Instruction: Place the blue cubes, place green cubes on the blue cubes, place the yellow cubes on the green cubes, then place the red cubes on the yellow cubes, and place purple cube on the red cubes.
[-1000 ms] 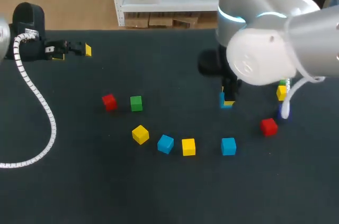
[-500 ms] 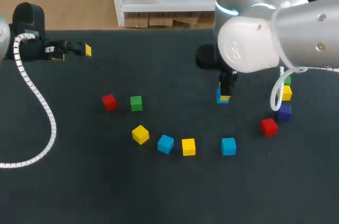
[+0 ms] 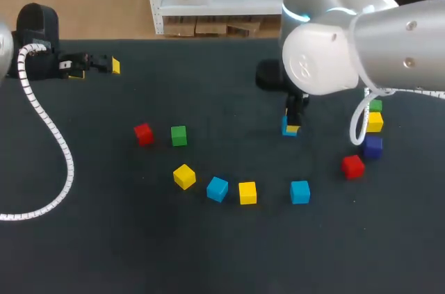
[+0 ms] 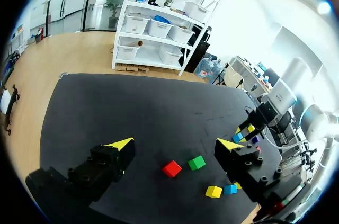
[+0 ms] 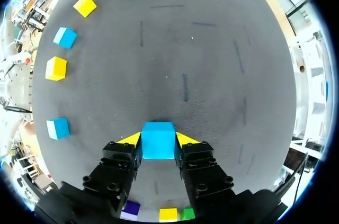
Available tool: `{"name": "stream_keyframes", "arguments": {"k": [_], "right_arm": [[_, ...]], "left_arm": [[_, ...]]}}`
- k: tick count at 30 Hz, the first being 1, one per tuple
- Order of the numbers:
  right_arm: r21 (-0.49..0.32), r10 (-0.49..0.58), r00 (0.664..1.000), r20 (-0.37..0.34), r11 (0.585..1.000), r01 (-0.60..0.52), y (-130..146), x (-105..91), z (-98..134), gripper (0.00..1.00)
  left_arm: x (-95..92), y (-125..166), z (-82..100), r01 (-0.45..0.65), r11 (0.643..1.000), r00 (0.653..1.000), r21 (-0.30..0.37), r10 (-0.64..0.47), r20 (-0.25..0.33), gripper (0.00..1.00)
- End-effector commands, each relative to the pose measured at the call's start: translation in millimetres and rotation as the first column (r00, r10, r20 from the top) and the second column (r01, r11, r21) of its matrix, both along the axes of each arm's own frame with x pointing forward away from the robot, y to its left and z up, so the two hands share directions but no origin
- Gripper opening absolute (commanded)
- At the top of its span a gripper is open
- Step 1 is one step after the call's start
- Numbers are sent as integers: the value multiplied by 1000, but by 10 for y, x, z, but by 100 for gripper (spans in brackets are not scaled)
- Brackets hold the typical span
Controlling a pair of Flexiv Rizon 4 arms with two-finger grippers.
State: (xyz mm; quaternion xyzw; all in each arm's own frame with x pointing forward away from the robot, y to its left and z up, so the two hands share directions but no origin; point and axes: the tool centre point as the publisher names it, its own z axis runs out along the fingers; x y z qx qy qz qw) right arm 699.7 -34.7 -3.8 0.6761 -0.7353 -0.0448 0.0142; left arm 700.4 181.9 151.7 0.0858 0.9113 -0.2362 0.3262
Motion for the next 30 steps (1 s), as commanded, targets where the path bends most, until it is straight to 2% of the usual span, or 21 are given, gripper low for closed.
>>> {"name": "stream_keyframes", "arguments": {"k": [1,5,7,8,12,17,23,25,30], "right_arm": [[-3,1,1000,2,1000,-1,-2,-1,-12,19],[-19,10,1000,8,1000,-10,-2,-14,-24,43],[-21,16,1000,9,1000,-16,2,-19,-25,50],[-23,19,1000,10,1000,-19,4,-20,-25,69],[-24,21,1000,13,999,-21,8,-20,-24,98],[-15,-4,1000,19,1000,4,-6,15,17,100],[41,-63,996,62,997,61,-110,15,351,100],[41,-73,994,78,997,70,-141,-47,464,100],[41,-78,992,97,996,75,-200,-347,715,100]], "left_arm": [[-2,21,-16,6,1000,1000,-10,-6,7,100],[-2,21,-16,6,1000,1000,-10,-6,7,100],[-2,21,-16,6,1000,1000,-10,-6,7,100],[-2,21,-16,6,1000,1000,-10,-6,7,100],[-2,21,-16,6,1000,1000,-10,-6,7,100],[-2,21,-16,6,1000,1000,-10,-6,7,100],[-2,21,-16,6,1000,1000,-10,-6,7,100],[-2,21,-16,6,1000,1000,-10,-6,7,100],[-2,21,-16,6,1000,1000,-10,-6,7,100]]}}
